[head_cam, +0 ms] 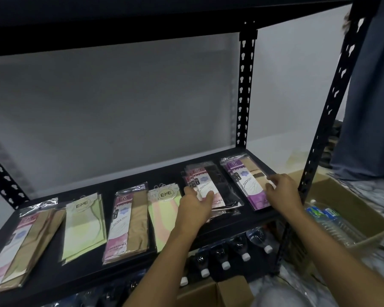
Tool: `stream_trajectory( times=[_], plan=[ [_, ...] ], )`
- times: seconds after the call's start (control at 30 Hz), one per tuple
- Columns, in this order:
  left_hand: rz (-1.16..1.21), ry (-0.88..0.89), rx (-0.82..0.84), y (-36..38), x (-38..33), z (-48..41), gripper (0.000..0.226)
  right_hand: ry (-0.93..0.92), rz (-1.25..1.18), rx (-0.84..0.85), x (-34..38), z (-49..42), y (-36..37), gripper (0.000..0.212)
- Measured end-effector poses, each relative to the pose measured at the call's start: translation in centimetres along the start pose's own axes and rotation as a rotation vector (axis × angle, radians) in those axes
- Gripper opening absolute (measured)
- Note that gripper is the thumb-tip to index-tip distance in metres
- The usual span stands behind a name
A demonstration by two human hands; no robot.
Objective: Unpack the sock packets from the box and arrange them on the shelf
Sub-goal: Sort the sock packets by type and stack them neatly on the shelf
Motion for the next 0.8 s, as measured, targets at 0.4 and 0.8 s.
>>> stream_trajectory(
  times=[0.4, 0.8],
  plan=[
    [0.096, 0.017, -0.281, -13.7, 8.2, 2.5, 0.022, -0.119, -0.293, 0.194, 13.5, 9.1, 4.8, 0.016],
    [0.056, -0.102, -0.543, -27.3, 18.2, 5.4, 0.024, -0.276, -0.445, 0.449, 28.1, 20.5, 13.0, 0.017]
  ],
)
Point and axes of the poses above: each hand's wrist, its own z-axis away from the middle knuckle, its own y-axis out of the palm, x = y × z, the point moved 5 cm from there along -z, towards the middle knuckle, and after that the axes turned 6 degrees about -x, right-handed, at the moved point
